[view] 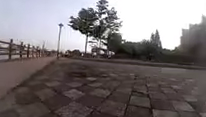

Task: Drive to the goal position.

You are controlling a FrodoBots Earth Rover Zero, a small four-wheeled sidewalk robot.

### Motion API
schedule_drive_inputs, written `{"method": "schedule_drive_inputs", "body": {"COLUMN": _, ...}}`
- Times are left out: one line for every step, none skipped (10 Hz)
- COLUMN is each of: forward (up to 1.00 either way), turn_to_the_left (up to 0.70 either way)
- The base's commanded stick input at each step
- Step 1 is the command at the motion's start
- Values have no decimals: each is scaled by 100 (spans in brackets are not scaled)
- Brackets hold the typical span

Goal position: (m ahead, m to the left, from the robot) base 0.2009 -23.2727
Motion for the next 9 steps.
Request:
{"method": "schedule_drive_inputs", "body": {"forward": 0, "turn_to_the_left": -100}}
{"method": "schedule_drive_inputs", "body": {"forward": 0, "turn_to_the_left": -100}}
{"method": "schedule_drive_inputs", "body": {"forward": 0, "turn_to_the_left": -100}}
{"method": "schedule_drive_inputs", "body": {"forward": 0, "turn_to_the_left": -100}}
{"method": "schedule_drive_inputs", "body": {"forward": 0, "turn_to_the_left": -100}}
{"method": "schedule_drive_inputs", "body": {"forward": 0, "turn_to_the_left": -100}}
{"method": "schedule_drive_inputs", "body": {"forward": 0, "turn_to_the_left": -100}}
{"method": "schedule_drive_inputs", "body": {"forward": 0, "turn_to_the_left": -100}}
{"method": "schedule_drive_inputs", "body": {"forward": 0, "turn_to_the_left": -100}}
